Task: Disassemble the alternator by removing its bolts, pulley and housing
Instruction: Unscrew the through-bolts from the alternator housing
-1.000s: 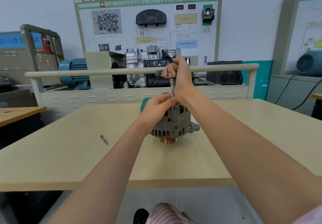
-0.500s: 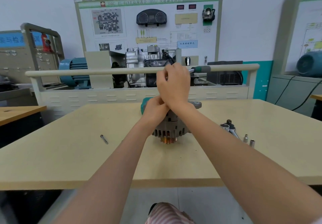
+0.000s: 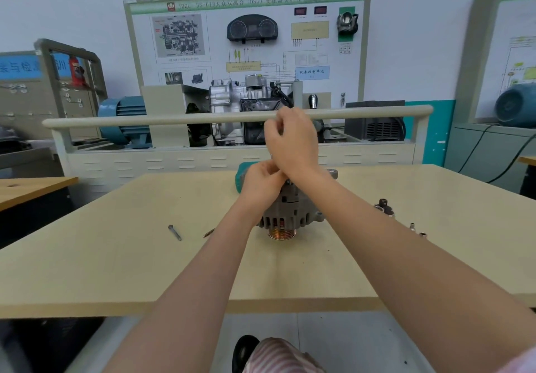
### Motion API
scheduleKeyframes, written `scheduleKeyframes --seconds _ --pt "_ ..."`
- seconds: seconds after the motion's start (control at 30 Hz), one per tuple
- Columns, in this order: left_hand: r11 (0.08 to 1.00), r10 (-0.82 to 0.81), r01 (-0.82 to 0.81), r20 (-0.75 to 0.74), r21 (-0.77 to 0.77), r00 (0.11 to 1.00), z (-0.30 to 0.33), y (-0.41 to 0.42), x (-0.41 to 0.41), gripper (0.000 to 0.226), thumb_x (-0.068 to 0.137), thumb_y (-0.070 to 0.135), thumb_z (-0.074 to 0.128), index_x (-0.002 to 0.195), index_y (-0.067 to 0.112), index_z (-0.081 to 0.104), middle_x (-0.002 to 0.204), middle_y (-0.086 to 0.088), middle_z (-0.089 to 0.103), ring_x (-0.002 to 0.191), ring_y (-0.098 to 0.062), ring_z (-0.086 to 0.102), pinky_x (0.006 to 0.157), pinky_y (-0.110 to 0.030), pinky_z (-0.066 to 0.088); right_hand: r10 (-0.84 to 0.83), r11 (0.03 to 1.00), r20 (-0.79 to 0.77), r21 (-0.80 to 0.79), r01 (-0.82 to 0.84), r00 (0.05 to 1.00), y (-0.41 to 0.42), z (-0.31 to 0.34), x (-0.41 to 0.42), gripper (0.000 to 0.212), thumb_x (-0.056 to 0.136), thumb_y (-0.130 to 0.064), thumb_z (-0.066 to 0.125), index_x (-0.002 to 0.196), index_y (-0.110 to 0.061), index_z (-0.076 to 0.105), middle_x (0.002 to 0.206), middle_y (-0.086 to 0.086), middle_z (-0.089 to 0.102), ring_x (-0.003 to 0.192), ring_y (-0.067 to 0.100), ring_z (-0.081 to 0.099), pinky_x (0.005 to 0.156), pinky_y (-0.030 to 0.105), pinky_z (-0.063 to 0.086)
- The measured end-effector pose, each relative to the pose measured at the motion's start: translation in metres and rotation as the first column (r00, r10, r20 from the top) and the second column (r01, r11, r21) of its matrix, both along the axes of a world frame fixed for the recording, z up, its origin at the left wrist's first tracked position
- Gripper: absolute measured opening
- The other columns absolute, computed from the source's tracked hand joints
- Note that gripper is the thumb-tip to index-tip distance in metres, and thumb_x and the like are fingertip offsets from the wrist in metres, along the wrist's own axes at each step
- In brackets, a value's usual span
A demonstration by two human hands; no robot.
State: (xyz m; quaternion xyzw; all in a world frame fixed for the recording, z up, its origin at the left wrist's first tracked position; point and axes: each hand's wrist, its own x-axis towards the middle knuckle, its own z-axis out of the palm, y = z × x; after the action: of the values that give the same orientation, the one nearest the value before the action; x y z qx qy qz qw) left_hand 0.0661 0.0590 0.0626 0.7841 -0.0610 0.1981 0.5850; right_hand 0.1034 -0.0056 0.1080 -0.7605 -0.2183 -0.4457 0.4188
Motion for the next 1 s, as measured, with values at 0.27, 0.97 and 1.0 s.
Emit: scheduleKeyframes --seconds 0.27,0.97,1.0 --pt "0.998 0.046 -0.045 -0.027 0.031 0.999 0.001 -0.002 0.000 0.016 0.093 0.010 0.050 0.081 0.017 0.058 0.077 0.000 0.061 0.074 -0.011 0.055 0.059 -0.021 0.041 -0.259 0.951 0.129 -0.140 0.277 0.957 0.005 -0.004 -0.006 0.019 0.086 -0.024 0.045 0.073 -0.012 0.052 0.078 0.001 0.045 0.079 0.019 0.042 0.083 0.031 0.031" --pt "0.999 0.008 -0.008 -0.002 0.042 1.000 -0.001 0.002 -0.002 0.019 0.093 0.010 0.050 0.077 0.017 0.059 0.071 0.003 0.062 0.068 -0.007 0.055 0.053 -0.015 0.039 -0.216 0.974 0.083 -0.050 0.221 0.973 0.007 -0.002 -0.011 0.028 0.085 -0.024 0.044 0.059 -0.014 0.038 0.069 -0.005 0.038 0.077 0.018 0.037 0.086 0.033 0.031" --pt "0.999 -0.003 0.003 0.008 0.043 1.000 -0.001 0.003 -0.003 0.022 0.093 0.013 0.051 0.075 0.022 0.060 0.068 0.007 0.063 0.068 -0.005 0.056 0.053 -0.014 0.038 -0.113 0.994 0.060 0.014 0.112 0.992 0.006 0.001 -0.010 0.035 0.085 -0.025 0.042 0.052 -0.016 0.034 0.061 -0.007 0.035 0.071 0.016 0.036 0.082 0.033 0.031"
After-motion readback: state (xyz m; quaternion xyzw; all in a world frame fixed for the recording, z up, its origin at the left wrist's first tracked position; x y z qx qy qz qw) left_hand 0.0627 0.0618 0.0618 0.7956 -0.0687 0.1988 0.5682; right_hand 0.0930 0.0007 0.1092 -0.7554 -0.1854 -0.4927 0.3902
